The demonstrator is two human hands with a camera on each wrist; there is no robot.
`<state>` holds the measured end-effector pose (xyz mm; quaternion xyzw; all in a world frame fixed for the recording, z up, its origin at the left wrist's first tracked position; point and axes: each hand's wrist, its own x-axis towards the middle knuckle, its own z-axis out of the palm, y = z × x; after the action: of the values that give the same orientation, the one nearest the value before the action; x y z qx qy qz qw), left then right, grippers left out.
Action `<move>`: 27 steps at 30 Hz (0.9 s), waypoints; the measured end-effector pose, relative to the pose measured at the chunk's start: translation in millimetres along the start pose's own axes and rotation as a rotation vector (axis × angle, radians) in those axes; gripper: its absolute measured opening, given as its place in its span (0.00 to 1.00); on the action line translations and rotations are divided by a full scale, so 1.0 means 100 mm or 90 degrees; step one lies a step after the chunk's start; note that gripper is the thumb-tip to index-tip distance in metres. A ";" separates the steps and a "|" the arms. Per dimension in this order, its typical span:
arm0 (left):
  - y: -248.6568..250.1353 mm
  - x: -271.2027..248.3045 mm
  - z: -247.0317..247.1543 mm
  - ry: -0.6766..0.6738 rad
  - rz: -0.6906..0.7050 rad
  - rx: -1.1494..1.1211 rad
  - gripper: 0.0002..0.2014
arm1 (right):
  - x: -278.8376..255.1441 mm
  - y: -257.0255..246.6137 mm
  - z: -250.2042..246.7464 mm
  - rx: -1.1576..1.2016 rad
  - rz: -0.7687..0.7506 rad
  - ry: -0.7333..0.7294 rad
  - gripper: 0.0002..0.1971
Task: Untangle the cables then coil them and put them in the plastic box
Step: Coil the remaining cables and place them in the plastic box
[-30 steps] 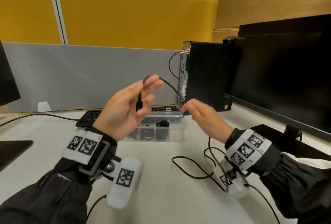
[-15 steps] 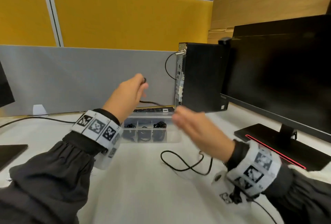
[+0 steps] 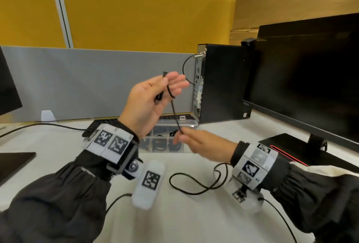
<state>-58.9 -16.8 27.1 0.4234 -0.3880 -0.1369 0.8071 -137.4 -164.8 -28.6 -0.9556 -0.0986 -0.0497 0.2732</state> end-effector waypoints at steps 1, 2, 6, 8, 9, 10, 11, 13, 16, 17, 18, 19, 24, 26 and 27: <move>-0.02 0.07 -0.03 0.034 0.023 0.056 0.11 | -0.03 -0.06 0.06 -0.004 -0.009 -0.035 0.14; -0.06 0.12 -0.07 0.054 0.059 0.171 0.11 | -0.06 -0.12 0.10 -0.015 -0.031 -0.045 0.14; -0.19 0.09 -0.29 -0.157 0.141 0.939 0.16 | -0.08 -0.22 -0.06 -0.082 -0.127 0.116 0.12; -0.18 0.02 -0.33 -0.235 0.029 0.972 0.23 | -0.05 -0.12 -0.24 -0.114 -0.106 0.246 0.12; -0.16 -0.02 -0.31 -0.243 -0.034 0.888 0.24 | -0.04 -0.06 -0.31 -0.132 -0.084 0.303 0.12; -0.14 -0.05 -0.28 -0.246 -0.088 0.776 0.25 | -0.02 0.02 -0.37 -0.142 -0.066 0.348 0.13; -0.11 -0.08 -0.23 -0.252 -0.129 0.654 0.23 | 0.01 0.09 -0.40 -0.140 -0.050 0.378 0.12; -0.05 -0.12 -0.12 -0.264 -0.163 0.396 0.18 | 0.06 0.18 -0.40 -0.121 -0.013 0.389 0.13; 0.02 -0.07 -0.01 -0.146 -0.091 0.093 0.13 | 0.10 0.13 -0.22 -0.042 0.018 0.187 0.15; 0.03 -0.02 -0.01 -0.092 -0.059 0.045 0.12 | 0.08 0.07 -0.12 -0.006 0.019 0.103 0.15; 0.01 0.02 -0.03 -0.057 -0.031 0.027 0.11 | 0.05 0.01 -0.01 0.032 0.019 0.046 0.14; -0.03 0.05 -0.04 -0.036 -0.013 0.047 0.11 | 0.00 -0.06 0.07 0.063 0.015 0.020 0.12; -0.27 -0.03 -0.19 -0.114 0.132 0.652 0.15 | -0.10 -0.40 -0.04 0.078 -0.037 0.115 0.10; -0.23 -0.09 -0.23 -0.230 0.163 0.790 0.24 | -0.09 -0.39 -0.21 0.080 -0.040 0.178 0.12; -0.19 -0.10 -0.25 -0.272 0.161 0.836 0.26 | -0.08 -0.34 -0.26 0.097 -0.031 0.196 0.12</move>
<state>-44.4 -8.6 -1.8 0.7390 -0.5865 0.1406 0.3002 -153.8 -151.8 10.0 -0.9105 -0.0819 -0.1943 0.3558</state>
